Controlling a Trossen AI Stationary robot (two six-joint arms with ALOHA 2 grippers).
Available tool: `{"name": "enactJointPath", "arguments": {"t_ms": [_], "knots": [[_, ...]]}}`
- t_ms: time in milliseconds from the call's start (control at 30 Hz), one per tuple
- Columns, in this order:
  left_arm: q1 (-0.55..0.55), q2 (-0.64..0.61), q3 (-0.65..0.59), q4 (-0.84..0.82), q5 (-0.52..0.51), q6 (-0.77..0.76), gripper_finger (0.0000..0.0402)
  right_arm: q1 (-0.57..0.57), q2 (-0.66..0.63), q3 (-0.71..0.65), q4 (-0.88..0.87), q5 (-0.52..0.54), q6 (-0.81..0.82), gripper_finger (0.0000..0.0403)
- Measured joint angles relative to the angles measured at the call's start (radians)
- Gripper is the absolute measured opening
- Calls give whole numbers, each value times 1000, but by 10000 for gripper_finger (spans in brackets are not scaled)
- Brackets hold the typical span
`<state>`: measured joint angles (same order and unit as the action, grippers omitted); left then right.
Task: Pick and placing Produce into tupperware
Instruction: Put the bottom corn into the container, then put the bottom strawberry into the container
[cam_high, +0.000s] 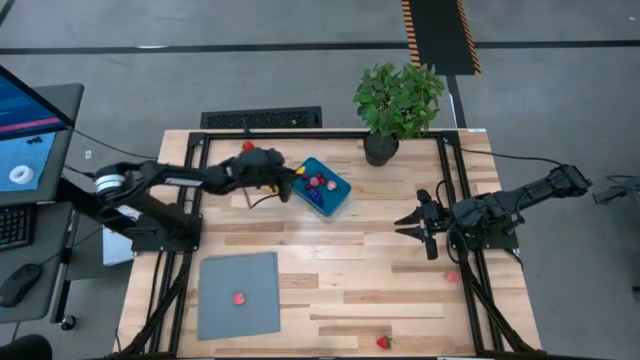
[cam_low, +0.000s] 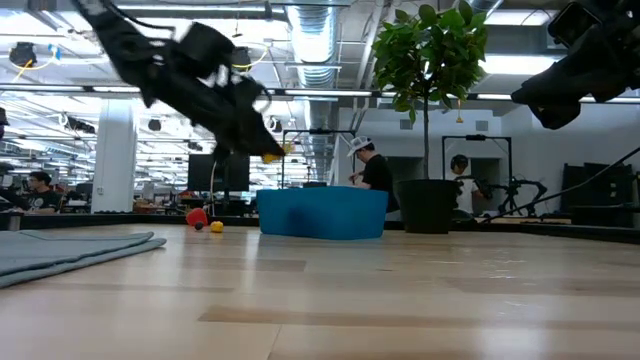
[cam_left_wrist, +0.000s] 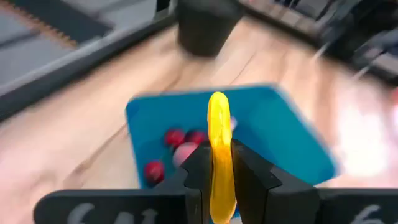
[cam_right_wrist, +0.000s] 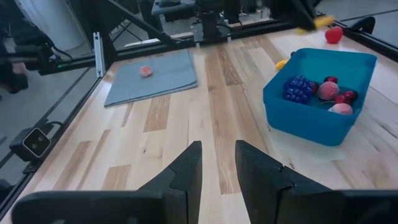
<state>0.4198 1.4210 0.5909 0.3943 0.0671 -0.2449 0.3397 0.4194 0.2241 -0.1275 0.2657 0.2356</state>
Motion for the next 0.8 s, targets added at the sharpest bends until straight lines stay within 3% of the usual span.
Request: {"name": "enactJointPath", "arguments": {"t_ms": [300, 600, 800], "knots": [[21, 244, 179, -34, 54, 29, 50, 0, 0, 0, -3, -3, 3, 118], [24, 276, 247, -136, 77, 66, 142, 0, 17, 0, -7, -5, 11, 118], [44, 229, 249, -49, 376, -4, 166, 1, 74, -1, 9, -5, 11, 118]]}}
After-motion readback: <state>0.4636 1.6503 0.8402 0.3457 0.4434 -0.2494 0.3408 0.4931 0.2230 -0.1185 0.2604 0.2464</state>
